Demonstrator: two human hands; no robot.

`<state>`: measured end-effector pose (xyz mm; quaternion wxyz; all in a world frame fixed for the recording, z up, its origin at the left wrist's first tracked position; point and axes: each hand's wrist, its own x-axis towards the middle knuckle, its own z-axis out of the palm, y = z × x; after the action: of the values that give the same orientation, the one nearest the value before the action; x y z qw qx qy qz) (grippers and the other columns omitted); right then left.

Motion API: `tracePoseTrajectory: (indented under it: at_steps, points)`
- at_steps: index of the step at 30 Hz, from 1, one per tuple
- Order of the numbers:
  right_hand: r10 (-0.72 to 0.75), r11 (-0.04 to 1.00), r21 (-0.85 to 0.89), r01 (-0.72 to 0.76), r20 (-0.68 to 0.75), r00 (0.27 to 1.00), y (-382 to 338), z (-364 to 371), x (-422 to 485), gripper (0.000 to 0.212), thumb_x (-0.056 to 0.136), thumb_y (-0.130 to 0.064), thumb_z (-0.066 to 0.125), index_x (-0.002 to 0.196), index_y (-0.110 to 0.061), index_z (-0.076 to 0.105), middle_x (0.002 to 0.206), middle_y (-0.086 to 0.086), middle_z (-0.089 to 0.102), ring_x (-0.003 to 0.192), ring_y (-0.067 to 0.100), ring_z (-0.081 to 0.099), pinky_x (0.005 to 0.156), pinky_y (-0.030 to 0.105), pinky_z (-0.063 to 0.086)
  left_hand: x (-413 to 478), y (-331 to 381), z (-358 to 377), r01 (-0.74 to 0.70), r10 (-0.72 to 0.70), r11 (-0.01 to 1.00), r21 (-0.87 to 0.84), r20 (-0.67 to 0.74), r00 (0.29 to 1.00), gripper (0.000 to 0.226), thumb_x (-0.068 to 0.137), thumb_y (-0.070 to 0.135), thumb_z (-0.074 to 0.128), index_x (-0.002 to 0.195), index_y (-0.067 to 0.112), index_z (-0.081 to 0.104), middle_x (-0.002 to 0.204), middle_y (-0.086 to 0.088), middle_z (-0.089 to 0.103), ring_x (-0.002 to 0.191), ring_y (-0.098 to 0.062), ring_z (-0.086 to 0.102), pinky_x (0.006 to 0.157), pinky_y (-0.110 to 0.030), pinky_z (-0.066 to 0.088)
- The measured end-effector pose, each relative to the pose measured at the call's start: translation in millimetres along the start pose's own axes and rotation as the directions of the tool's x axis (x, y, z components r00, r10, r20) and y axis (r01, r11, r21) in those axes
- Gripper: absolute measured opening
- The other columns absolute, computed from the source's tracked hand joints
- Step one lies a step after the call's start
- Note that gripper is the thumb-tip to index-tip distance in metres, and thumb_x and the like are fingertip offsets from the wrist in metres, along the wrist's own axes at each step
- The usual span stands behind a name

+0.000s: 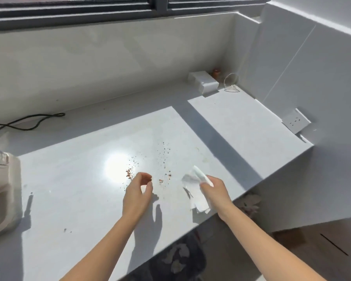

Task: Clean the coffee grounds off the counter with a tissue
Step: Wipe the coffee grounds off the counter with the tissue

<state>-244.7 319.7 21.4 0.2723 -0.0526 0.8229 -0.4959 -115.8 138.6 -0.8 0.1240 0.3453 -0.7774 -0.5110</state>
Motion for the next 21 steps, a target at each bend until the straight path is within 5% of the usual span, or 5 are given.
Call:
tracePoseTrajectory:
  at_steps: [4,9,11,14,21]
  points:
    - [-0.337,0.910,-0.354,0.217,-0.326,0.883,15.3,-45.8,45.8,0.037,0.092,0.001,0.045,0.122,-0.016,0.059,0.116,0.000,0.044,0.102,0.018,0.048,0.080,0.027,0.044,6.9,-49.7,-33.5,-0.122,0.191,0.905,0.407,-0.134,0.972,0.026,0.090,0.013,0.054,0.116,0.016,0.056,0.122,-0.001,0.061,0.102,-0.023,0.060,0.090,-0.041,0.043]
    - [-0.177,0.531,-0.815,0.231,0.160,0.971,68.4,-20.5,54.2,0.070,0.097,-0.051,0.029,0.152,-0.010,0.012,0.162,0.006,0.002,0.149,0.023,0.002,0.119,0.039,0.007,4.6,-99.9,-73.8,0.011,0.121,0.794,0.607,-0.176,0.977,0.039,0.094,0.022,0.038,0.131,0.013,0.047,0.147,-0.007,0.041,0.137,-0.024,0.034,0.112,-0.047,0.022]
    - [-0.152,0.549,-0.816,0.178,0.112,0.982,81.5,-1.3,51.5,0.073,0.096,-0.057,0.022,0.152,-0.012,0.007,0.162,0.002,-0.002,0.149,0.021,-0.003,0.119,0.038,-0.001,3.7,-110.2,-78.6,0.040,0.090,0.781,0.623,-0.175,0.981,0.047,0.092,0.027,0.030,0.134,0.014,0.046,0.149,-0.006,0.038,0.140,-0.023,0.029,0.114,-0.045,0.017]
    - [-0.184,0.707,-0.705,0.058,-0.103,0.978,68.0,6.5,66.1,0.050,0.097,-0.044,0.031,0.136,-0.014,0.042,0.148,0.005,0.038,0.135,0.025,0.030,0.109,0.041,0.026,18.8,-114.0,-82.9,0.005,0.112,0.766,0.643,-0.141,0.984,0.049,0.090,0.027,0.028,0.132,0.013,0.048,0.148,-0.007,0.040,0.140,-0.024,0.030,0.113,-0.045,0.020]
    - [-0.366,0.528,-0.849,0.016,-0.210,0.906,66.3,11.0,102.4,0.029,0.093,-0.022,0.048,0.121,-0.018,0.051,0.134,0.000,0.050,0.125,0.023,0.044,0.097,0.039,0.032,70.8,-114.4,-72.7,0.074,0.077,0.776,0.626,-0.211,0.975,0.043,0.095,0.012,0.040,0.138,0.013,0.038,0.152,-0.008,0.033,0.143,-0.023,0.022,0.115,-0.046,0.014]
